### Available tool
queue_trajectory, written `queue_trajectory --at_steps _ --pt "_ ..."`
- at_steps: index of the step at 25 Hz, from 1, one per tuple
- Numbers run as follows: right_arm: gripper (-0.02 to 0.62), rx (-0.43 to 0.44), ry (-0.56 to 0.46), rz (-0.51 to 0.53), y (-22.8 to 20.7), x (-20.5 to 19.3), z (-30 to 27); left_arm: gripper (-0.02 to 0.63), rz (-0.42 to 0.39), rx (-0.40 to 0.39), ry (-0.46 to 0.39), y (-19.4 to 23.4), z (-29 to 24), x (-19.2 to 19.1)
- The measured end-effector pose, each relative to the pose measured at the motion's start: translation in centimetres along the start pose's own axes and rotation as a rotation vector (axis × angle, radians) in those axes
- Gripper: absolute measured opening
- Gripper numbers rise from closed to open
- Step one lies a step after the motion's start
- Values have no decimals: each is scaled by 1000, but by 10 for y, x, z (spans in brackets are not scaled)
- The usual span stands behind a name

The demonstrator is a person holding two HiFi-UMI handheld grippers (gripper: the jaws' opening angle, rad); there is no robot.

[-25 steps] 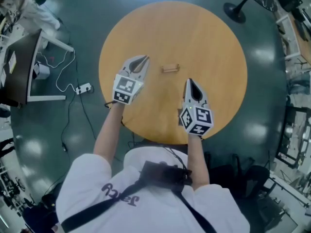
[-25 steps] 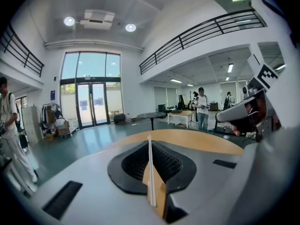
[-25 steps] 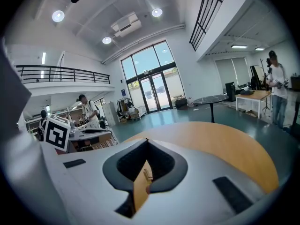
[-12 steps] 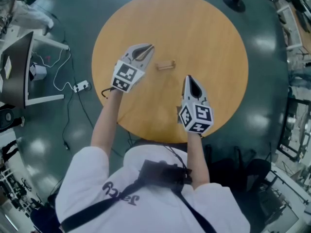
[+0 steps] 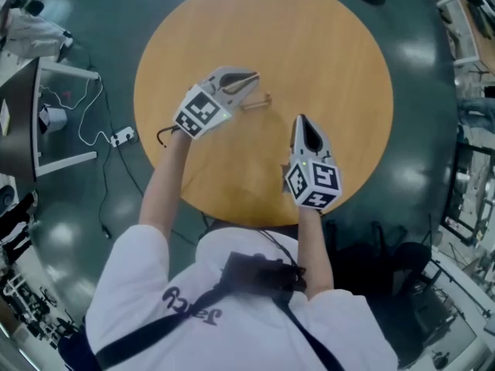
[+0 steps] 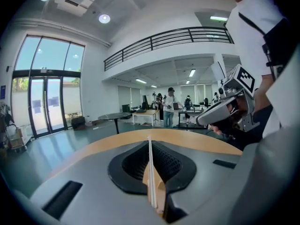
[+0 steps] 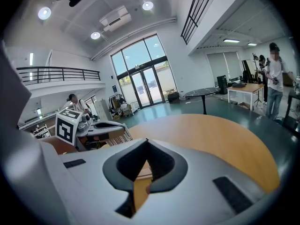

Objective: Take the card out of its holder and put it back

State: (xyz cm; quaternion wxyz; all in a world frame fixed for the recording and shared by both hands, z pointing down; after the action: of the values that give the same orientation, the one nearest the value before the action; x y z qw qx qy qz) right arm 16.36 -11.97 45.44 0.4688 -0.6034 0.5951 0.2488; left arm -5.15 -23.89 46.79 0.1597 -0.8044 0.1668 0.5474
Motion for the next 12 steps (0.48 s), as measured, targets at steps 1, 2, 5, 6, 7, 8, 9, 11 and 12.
queue_trajectory --at_steps 1,2,5,6,7,8,9,11,12 --pt "20 -1 4 -2 -1 -1 -1 28 0 -23 6 -1 -3 -1" --pt "20 -2 9 -3 -1 -1 -1 29 1 -46 12 -1 -6 -2" --pt "20 1 19 -6 1 -3 -4 29 13 -107 17 -5 -12 -5" --pt "20 3 22 -5 2 -3 -4 29 16 -124 19 -6 -14 -5" --pt "20 4 24 -4 3 -3 -4 28 16 -137 21 -8 -15 -6" --pt "20 5 27 -2 4 -3 -4 29 17 -146 24 -10 -16 -7" --pt "20 5 29 -2 6 -4 -4 28 18 -154 26 -10 -18 -8" --pt "20 5 34 -2 8 -5 -5 29 23 -164 28 -10 -20 -12" --pt "20 4 36 -2 9 -6 -6 29 26 -167 27 -10 -21 -13"
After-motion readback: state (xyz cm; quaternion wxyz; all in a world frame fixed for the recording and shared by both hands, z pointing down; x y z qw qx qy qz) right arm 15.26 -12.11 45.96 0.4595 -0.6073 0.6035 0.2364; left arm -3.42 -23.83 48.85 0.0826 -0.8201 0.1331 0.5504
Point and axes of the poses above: the fingertips, and each gripper's own axes: z backward along the fingers, y to its left, x out of its top, the point moved 10 cm from there along z, backward along the fingers, and after that the axes turned 4 degrees about -x, right-handed, at the moved point
